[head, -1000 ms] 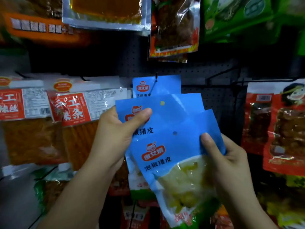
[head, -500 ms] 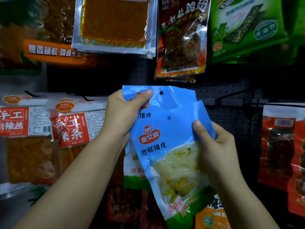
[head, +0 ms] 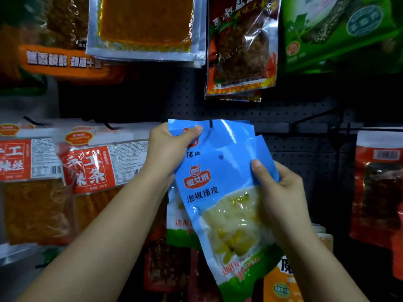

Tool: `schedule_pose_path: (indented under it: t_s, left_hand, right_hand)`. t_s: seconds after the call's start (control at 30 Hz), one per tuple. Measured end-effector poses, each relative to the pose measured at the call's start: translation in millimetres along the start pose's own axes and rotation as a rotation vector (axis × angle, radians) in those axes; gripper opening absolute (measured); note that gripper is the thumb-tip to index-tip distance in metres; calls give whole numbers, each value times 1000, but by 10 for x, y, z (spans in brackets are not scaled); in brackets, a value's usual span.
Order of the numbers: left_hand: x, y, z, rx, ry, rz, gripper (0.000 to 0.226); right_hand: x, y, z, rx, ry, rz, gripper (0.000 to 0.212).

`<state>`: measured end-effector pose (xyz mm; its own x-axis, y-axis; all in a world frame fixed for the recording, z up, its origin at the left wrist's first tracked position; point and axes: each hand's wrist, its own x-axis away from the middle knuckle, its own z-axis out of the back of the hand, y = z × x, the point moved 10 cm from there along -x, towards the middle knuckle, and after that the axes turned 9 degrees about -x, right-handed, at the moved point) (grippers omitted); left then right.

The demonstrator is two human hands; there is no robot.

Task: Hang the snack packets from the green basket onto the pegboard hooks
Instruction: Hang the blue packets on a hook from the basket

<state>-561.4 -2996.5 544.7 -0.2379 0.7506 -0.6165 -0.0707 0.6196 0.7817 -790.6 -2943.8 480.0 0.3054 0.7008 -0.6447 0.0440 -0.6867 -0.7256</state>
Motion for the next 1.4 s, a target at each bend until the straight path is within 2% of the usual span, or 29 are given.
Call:
schedule_pose_path:
  t_s: [0.27, 0.6, 0.73, 0.83, 0.9, 1.07, 1.13, 1.17, 1.27, 1.3, 1.4]
  left_hand:
    - [-308, -57, -126, -374, 69, -170, 18]
    - [-522, -201, -309, -443, 96, -181, 23]
    - [-444, -181, -246, -409, 126, -213, 34]
    - [-335, -163, -225, -398, 115, -231, 56]
    - [-222, -106, -220, -426, 115, -291, 65]
    - [143, 121, -136, -497, 134, -510, 60]
    - [249, 178, -64, -454, 121, -536, 48]
    - [275, 157, -29, -376, 89, -493, 41]
    - [338, 15, -39, -1, -96, -245, 42]
    - [362, -17, -63, 61, -144, -202, 41]
    - [416, -54, -61, 113, -174, -157, 13]
  right_hand:
    - [-373, 290, 7, 138, 46, -41, 23]
    - [-670, 414, -28, 345, 55, 28, 20]
    - [-587, 363, 46, 441, 102, 101, 25]
    - [-502, 316, 175, 513, 163, 129, 32]
    - [-438, 271, 231, 462, 168, 142, 32]
    - [-240, 63, 162, 189, 64, 165, 21]
    - [-167, -28, 126, 130, 56, 185, 19]
    - [-135, -79, 108, 106, 64, 202, 19]
    - [-48, -204, 55, 38, 114, 256, 19]
    - [-27, -225, 30, 19, 127, 265, 19]
    - [-5, -197, -107, -48, 91, 233, 16]
